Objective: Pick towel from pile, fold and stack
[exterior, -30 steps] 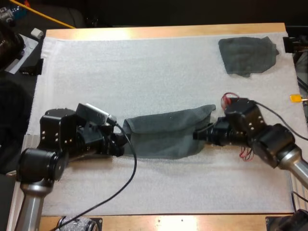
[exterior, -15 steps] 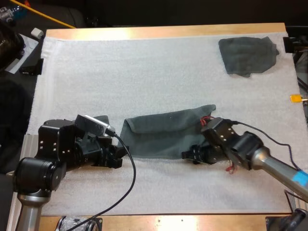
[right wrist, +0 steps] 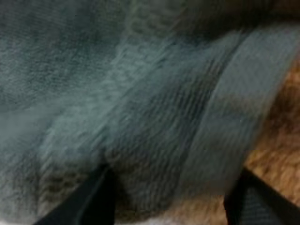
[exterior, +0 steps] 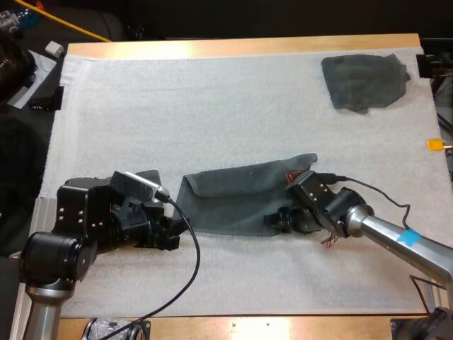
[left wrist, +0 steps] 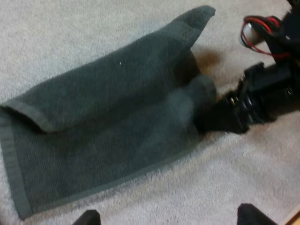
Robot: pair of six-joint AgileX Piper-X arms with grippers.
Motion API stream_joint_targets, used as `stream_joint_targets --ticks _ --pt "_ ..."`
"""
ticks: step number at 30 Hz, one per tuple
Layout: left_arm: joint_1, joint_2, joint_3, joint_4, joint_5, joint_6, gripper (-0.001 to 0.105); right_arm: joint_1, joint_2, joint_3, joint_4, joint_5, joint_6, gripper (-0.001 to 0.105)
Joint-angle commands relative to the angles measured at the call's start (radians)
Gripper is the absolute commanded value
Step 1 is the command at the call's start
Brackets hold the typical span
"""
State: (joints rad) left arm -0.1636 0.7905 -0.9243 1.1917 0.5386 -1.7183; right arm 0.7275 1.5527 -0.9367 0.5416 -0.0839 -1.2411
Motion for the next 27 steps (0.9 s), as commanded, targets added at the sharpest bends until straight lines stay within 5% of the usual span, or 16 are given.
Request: stream_joint_targets --ticks 1,6,11,16,27 --pt "-0.001 0.002 -0.002 0.016 0.000 0.001 0.057 -0.038 0.030 -0.003 -0.037 -0.016 0.012 0.049" --pt "0.000 0.002 -0.002 0.025 -0.002 0.001 0.057 -0.076 0.048 -0.006 -0.076 -0.045 0.034 0.046" --pt "0.000 0.002 -0.002 0.029 -0.001 0.003 0.057 -0.089 0.045 -0.010 -0.094 -0.050 0.047 0.017" --pt "-0.004 -0.002 -0.004 0.032 0.006 -0.001 0.057 -0.080 0.026 -0.003 -0.080 -0.047 0.039 0.002" --pt "-0.002 -0.003 -0.004 0.037 0.009 0.001 0.057 -0.080 -0.129 -0.177 -0.059 0.002 -0.022 0.001"
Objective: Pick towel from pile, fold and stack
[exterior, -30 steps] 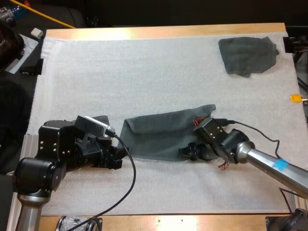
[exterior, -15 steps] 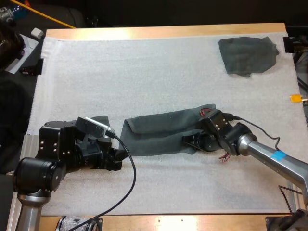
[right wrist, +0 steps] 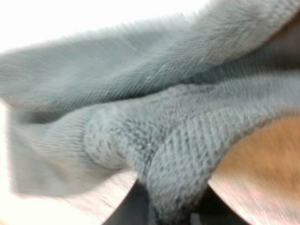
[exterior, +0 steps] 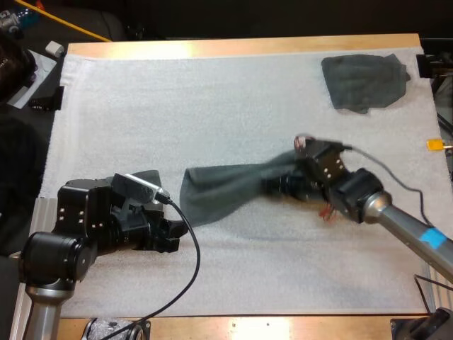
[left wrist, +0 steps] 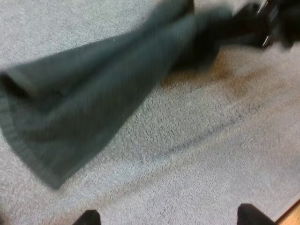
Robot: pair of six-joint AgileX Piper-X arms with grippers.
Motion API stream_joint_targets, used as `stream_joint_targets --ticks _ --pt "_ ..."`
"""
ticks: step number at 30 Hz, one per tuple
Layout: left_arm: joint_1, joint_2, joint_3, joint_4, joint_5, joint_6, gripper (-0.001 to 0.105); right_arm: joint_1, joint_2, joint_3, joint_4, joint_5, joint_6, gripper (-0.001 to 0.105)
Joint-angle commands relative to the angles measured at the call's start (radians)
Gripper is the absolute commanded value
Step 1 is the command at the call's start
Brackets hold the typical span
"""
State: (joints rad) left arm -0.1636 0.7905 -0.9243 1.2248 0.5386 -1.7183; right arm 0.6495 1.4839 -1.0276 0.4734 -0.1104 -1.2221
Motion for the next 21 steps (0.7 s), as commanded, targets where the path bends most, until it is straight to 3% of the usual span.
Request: stream_joint_targets --ticks 1,9,12,13,16,21 --pt "-0.001 -0.001 -0.004 0.004 0.011 0.001 0.057 0.001 -0.072 -0.116 0.018 0.042 -0.053 0.001" --pt "-0.003 -0.001 -0.005 0.007 0.014 0.004 0.058 -0.004 -0.105 -0.289 0.133 0.202 -0.231 0.000" --pt "-0.004 -0.001 -0.004 0.002 0.013 0.000 0.057 0.000 -0.109 -0.336 0.112 0.186 -0.242 0.000" --pt "-0.003 -0.003 -0.006 0.006 0.013 0.000 0.058 -0.001 -0.103 -0.410 0.146 0.196 -0.281 0.000" --pt "-0.004 -0.003 -0.005 0.009 0.013 0.001 0.058 0.000 -0.093 -0.478 0.217 0.194 -0.314 0.000" --pt "-0.004 -0.004 -0.005 0.007 0.013 0.003 0.058 0.001 -0.069 -0.470 0.482 0.151 -0.350 0.000"
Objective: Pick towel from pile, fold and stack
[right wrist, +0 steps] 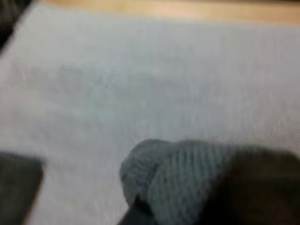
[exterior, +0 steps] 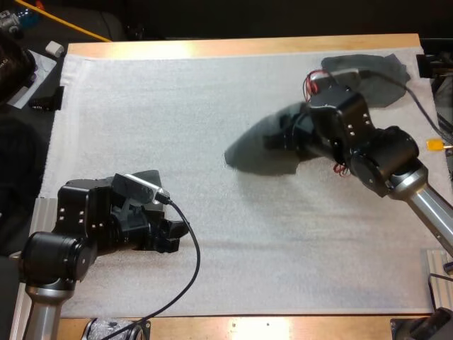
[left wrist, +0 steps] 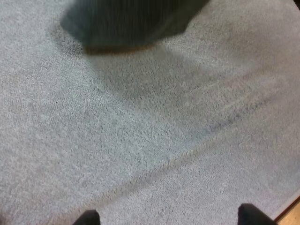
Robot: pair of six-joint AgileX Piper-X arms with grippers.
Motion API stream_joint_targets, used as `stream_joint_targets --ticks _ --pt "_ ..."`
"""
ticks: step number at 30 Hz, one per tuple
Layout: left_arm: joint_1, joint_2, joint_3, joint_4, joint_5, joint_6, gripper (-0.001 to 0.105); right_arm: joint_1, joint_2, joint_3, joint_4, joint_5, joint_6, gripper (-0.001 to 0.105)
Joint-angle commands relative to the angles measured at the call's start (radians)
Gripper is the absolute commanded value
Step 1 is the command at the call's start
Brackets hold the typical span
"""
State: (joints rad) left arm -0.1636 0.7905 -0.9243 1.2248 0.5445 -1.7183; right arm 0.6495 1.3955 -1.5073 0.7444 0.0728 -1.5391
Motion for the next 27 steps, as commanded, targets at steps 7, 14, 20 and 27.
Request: stream_joint_targets --ticks 7,14,20,27 --pt "-0.004 -0.003 -0.003 0.000 0.007 0.004 0.058 0.028 0.066 0.208 0.534 -0.059 -0.059 0.000" --pt "-0.004 -0.005 -0.003 -0.003 0.007 0.006 0.058 0.141 0.085 0.350 0.505 -0.054 -0.042 0.001" --pt "-0.004 -0.005 -0.004 0.002 0.006 0.003 0.058 0.185 0.069 0.467 0.453 -0.120 -0.011 0.000" --pt "-0.002 -0.007 -0.003 0.002 0.008 0.005 0.058 0.204 0.052 0.492 0.425 -0.098 0.040 0.015"
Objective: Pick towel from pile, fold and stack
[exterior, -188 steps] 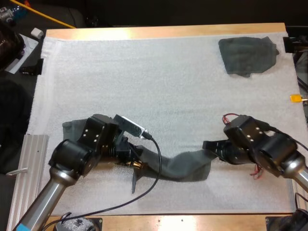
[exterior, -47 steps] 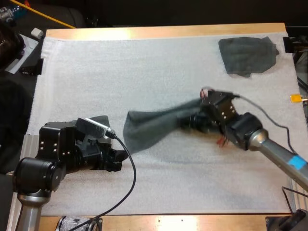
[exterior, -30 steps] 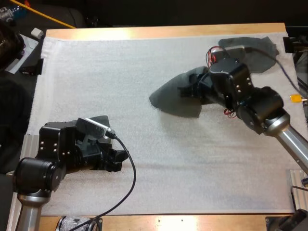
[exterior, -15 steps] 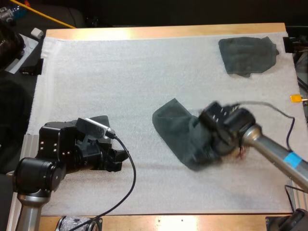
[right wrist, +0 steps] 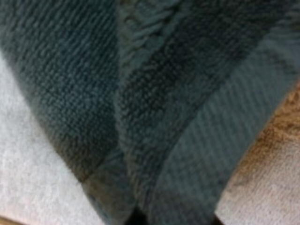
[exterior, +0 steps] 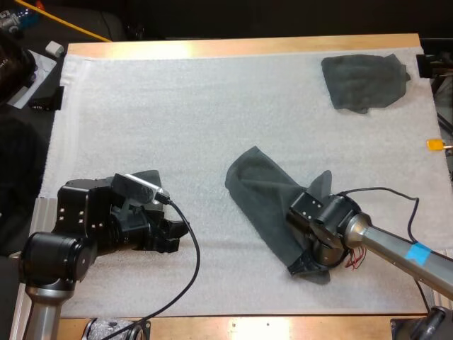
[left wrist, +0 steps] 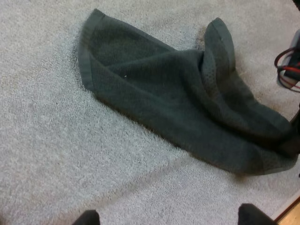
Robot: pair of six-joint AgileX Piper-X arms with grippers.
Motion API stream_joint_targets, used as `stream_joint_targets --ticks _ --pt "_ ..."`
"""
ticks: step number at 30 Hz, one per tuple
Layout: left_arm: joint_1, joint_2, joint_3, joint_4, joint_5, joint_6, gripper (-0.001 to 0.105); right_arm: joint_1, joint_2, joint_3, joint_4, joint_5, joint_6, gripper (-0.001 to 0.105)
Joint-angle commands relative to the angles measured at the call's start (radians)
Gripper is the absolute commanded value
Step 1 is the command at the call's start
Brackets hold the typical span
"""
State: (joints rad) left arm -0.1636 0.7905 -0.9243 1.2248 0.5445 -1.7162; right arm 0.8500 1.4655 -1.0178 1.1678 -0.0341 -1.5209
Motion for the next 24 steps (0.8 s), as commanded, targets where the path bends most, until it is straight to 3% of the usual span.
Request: stream_joint_targets --ticks 1,5,6,8,12,15,19,24 --pt "-0.003 -0.006 -0.002 0.003 0.008 0.004 0.058 0.002 -0.024 0.004 0.003 0.012 0.027 0.023" --pt "-0.006 -0.006 -0.003 0.011 0.009 0.004 0.058 0.003 -0.046 -0.003 0.003 0.013 0.026 0.069" --pt "-0.004 -0.003 -0.002 0.013 0.009 0.005 0.058 0.000 -0.051 -0.005 0.007 0.016 0.025 0.074" --pt "-0.005 -0.005 -0.002 0.017 0.007 0.006 0.058 0.001 -0.079 -0.007 0.014 0.028 0.024 0.074" --pt "-0.003 -0.005 -0.004 0.018 0.007 0.003 0.058 0.003 -0.128 -0.016 0.030 0.053 0.032 0.065" --pt "-0.003 -0.003 -0.005 0.015 0.007 0.002 0.058 -0.001 -0.151 -0.015 0.055 0.056 0.043 0.065" --pt "-0.004 -0.004 -0.002 0.016 0.006 0.005 0.058 0.000 -0.196 0.023 0.042 0.043 0.118 0.063" --pt "-0.006 -0.002 0.008 0.018 0.006 0.007 0.059 0.011 -0.228 0.152 -0.068 0.000 0.256 0.063"
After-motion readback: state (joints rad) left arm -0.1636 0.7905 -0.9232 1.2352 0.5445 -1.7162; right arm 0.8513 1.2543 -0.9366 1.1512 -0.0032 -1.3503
